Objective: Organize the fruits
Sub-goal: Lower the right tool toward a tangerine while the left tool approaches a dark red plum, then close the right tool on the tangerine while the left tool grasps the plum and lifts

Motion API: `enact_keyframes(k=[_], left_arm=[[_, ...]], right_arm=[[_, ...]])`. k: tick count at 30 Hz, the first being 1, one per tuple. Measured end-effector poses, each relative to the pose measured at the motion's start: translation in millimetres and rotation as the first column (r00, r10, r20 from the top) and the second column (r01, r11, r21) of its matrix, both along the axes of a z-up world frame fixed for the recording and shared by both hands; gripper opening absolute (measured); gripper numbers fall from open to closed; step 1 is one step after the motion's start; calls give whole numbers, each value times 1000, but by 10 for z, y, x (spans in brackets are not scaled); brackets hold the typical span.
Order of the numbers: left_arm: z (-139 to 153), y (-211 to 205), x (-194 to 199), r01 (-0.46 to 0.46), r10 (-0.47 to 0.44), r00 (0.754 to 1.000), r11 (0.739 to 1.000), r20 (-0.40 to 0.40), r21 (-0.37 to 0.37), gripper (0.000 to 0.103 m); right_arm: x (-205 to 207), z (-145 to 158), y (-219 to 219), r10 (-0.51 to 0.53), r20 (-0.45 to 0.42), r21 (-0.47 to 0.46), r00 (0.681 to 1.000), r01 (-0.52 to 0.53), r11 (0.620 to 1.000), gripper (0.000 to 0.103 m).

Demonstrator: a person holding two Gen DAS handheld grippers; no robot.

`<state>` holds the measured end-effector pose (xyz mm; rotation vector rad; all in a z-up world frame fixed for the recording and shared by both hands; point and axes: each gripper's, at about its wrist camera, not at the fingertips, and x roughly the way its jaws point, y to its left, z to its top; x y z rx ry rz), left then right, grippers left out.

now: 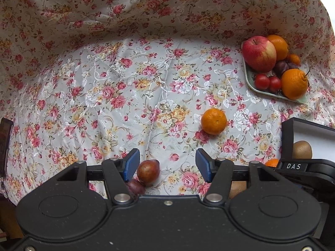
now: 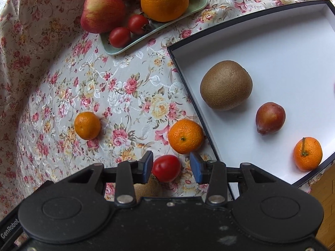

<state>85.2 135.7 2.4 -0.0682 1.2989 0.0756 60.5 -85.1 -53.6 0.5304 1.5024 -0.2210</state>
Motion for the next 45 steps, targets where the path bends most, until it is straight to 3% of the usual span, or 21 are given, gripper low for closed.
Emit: enact_keyframes(k=[4,8,23,27,34,39,45], left_arm=[[-28,30,17,-3,3,1000,1000,-13,-15,62],[-51,37,54,-2,1,1000,1000,-21,-18,62],[-124,214,167,-38,34,998,997,-56,-67,62],[-174,277,174,-55,49,996,996,-74,-75,62],[-209,341,172,-56,51,995,997,-82,-62,62],[-256,388,167,-53,47,994,997,-94,-63,62],[-378,405,116,-24,22,994,1000,-110,-14,62]], right_arm=[[60,-62,91,8,5,-93,1000,-7,996,43],[128,-51,214,72,64,-199,995,-58,978,42],[258,-201,536,226,1,-311,974,-215,926,43],[225,-268,536,218,-35,-287,975,-219,933,43],[228,-268,348,122,-27,-205,992,-125,971,42],[233,-146,307,81,12,-147,997,-78,986,41],[244,121,401,108,101,-121,989,-95,988,41]])
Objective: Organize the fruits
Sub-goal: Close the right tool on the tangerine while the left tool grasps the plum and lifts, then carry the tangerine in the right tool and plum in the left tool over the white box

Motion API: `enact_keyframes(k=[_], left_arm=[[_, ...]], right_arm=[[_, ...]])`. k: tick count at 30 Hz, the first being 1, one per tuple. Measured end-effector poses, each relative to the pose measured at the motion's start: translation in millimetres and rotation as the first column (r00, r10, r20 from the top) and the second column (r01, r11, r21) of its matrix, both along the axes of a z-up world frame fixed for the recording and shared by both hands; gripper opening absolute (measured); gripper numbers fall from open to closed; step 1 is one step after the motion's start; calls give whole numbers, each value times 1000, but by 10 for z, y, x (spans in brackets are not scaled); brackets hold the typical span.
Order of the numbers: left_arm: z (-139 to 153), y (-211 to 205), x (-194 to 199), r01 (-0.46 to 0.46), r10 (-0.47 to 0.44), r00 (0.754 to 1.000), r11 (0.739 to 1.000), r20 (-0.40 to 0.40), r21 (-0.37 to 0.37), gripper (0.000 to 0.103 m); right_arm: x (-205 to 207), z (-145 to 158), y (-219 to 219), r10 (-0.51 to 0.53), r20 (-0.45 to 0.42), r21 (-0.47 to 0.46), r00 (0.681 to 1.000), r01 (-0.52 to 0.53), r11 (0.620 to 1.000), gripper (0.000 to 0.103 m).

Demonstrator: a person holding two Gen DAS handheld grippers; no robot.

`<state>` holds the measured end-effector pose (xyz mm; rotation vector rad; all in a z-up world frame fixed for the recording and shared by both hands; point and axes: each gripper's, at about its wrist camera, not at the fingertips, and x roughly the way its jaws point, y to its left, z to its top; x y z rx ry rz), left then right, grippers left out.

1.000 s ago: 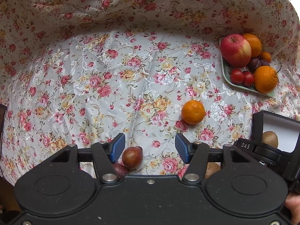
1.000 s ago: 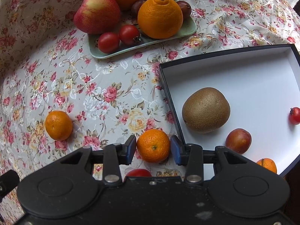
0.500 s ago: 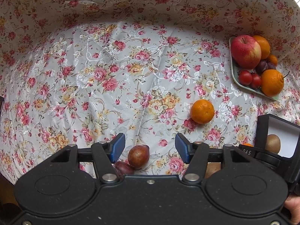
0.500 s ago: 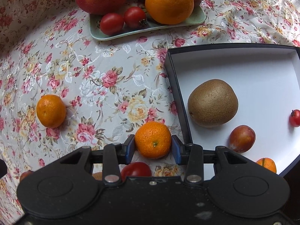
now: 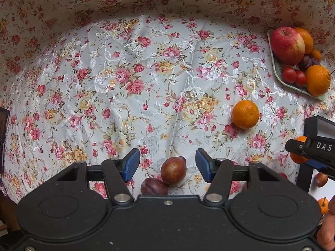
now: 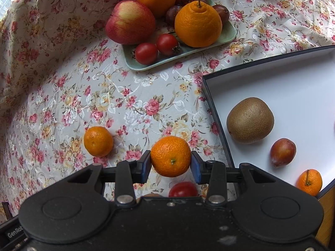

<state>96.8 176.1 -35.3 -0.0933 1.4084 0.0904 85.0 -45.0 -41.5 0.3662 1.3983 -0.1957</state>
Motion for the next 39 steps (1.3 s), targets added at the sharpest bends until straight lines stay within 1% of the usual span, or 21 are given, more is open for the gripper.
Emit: enact_keyframes(k=[5,7,12,18,24,31,32,35,36,37,39], left_arm=[[-119,9,-55,32,-32,999,999,-22,9,62],[-146,14,-64,34,-34,999,999,-25,14,62],[-165,-14,-68,49,-49,998,999,-26,-2,62],[-309,-43,-75,47,-50,996,998,-78,-31,62],[-405,-92,-75,56,-56,994,998,-90,-5,62],[-489,-169,-73,68,-67,993,998,-96,2,61],[-526,-200,-81,69,-68,993,998,-100,5,60],[-568,-199,-74,59,-59,992,998,-110,-6,54],[-560,-196,-89,57,-57,993,998,-100,-6,46],[-540,-199,-91,60,-60,994,998,-90,-3,41],[-509,-196,-92,58,-59,995,998,-79,-12,41]], right_arm=[[-8,190,182,49,69,20,996,-51,999,41],[-19,258,249,74,91,12,993,-75,997,41],[-45,375,387,124,134,-21,983,-122,992,41],[-50,346,405,127,124,-20,984,-126,992,41],[-50,335,405,120,118,-12,986,-119,993,41],[-47,338,380,112,113,1,987,-113,994,41],[-47,343,373,108,114,4,988,-110,994,41],[-48,353,349,99,116,12,988,-101,995,41],[-48,356,343,96,116,15,989,-98,995,41],[-49,358,338,94,116,17,989,-97,995,41],[-49,368,330,89,117,23,989,-93,995,41]])
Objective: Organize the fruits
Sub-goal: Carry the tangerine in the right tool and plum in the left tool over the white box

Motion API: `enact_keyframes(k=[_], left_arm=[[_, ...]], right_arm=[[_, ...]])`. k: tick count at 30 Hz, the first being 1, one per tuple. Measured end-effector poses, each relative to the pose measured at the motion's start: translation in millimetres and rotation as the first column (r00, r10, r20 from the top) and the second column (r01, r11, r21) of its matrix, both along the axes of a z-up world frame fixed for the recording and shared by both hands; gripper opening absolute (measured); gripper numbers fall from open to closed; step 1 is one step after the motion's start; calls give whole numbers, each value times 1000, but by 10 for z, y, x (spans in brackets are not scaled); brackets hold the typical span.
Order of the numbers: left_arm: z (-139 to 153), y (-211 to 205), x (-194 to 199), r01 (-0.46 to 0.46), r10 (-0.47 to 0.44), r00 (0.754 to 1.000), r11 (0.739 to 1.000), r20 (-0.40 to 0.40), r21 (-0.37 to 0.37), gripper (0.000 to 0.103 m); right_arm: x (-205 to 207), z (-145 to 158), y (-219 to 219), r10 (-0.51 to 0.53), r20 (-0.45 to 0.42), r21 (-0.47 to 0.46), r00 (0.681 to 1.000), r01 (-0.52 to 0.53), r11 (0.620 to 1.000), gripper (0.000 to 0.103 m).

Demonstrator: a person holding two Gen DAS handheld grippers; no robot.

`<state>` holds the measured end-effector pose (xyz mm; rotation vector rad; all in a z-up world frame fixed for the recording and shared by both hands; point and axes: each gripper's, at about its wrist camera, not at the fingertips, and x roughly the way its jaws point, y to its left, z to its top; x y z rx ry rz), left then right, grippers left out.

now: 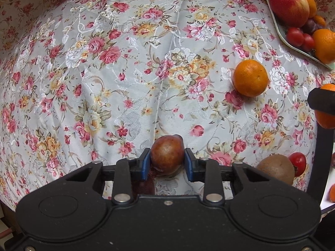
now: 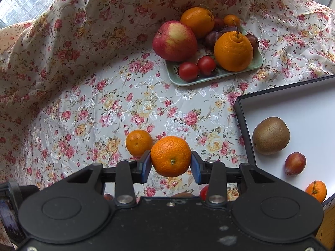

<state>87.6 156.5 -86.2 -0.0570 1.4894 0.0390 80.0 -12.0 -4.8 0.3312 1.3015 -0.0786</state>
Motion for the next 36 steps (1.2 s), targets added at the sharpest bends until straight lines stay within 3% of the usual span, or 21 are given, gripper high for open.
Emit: enact_keyframes(k=[8,17,27,36], left_arm=[[276,-127,16,-12,13,995,1000,96,-13,41],[586,-467,33,61,-68,972,998,225,34,41],[799,-1126,-34,172,-163,948,985,273,-10,41],[785,-1945,-112,282,-264,925,959,274,-29,41]], right_arm=[[2,46,-88,-27,7,17,1000,27,999,41],[-22,91,-393,-89,16,22,996,88,996,41],[-152,138,-1231,-244,26,10,969,244,970,41],[-387,66,-2205,-422,16,-32,906,423,906,41]])
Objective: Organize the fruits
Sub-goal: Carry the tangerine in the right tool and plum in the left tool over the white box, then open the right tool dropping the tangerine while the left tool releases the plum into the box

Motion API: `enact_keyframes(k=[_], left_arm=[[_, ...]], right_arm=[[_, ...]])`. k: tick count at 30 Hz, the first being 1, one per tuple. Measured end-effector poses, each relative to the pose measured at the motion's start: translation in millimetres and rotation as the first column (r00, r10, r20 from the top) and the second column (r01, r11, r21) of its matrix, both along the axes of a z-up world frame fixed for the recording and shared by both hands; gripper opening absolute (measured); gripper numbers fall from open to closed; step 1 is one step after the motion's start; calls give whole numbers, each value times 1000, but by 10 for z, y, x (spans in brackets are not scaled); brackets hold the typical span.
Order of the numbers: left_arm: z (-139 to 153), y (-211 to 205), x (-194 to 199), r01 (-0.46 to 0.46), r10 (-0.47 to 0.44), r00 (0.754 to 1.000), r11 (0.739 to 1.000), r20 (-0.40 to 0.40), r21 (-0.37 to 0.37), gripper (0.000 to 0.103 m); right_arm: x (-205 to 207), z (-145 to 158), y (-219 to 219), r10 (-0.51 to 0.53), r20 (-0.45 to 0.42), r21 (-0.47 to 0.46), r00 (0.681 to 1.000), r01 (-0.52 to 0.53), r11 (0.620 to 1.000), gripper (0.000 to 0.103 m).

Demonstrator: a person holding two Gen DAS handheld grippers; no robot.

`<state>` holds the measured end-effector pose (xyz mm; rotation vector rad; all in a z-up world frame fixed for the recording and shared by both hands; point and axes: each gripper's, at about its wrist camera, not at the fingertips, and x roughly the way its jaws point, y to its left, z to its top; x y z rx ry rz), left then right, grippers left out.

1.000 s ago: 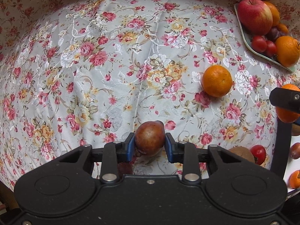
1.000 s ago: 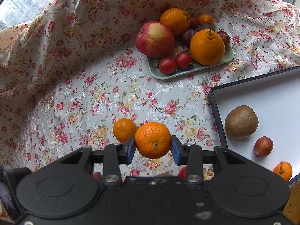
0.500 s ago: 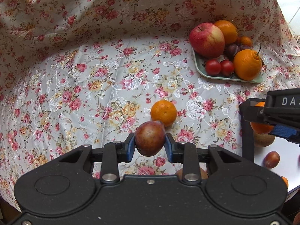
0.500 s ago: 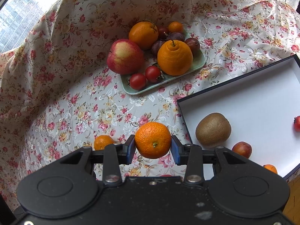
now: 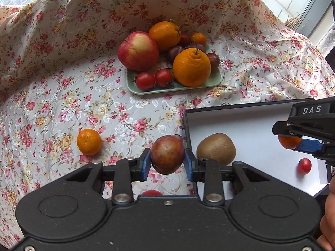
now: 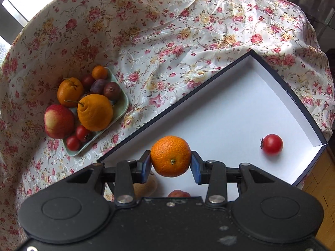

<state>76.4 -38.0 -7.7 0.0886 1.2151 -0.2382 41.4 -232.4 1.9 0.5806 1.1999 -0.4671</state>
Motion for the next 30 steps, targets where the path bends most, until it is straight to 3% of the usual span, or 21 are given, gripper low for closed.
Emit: enact_keyframes(k=[15,25,30], left_arm=[[-122,-1006,-139,114,-114,993,993,-19,-36,42],[-257,-1253,-221,150,-150,988,989,-26,-8,42],[-240,-1290,-231,165,-165,986,986,-1,0,46]], right_arm=[[-383,-179,-890,-142,-30,-81,989,140,987,41],[-469,-191,-1013,-145,-6,-172,989,142,975,42],[-511,-145,-1075,-183,22,-122,983,184,975,43]])
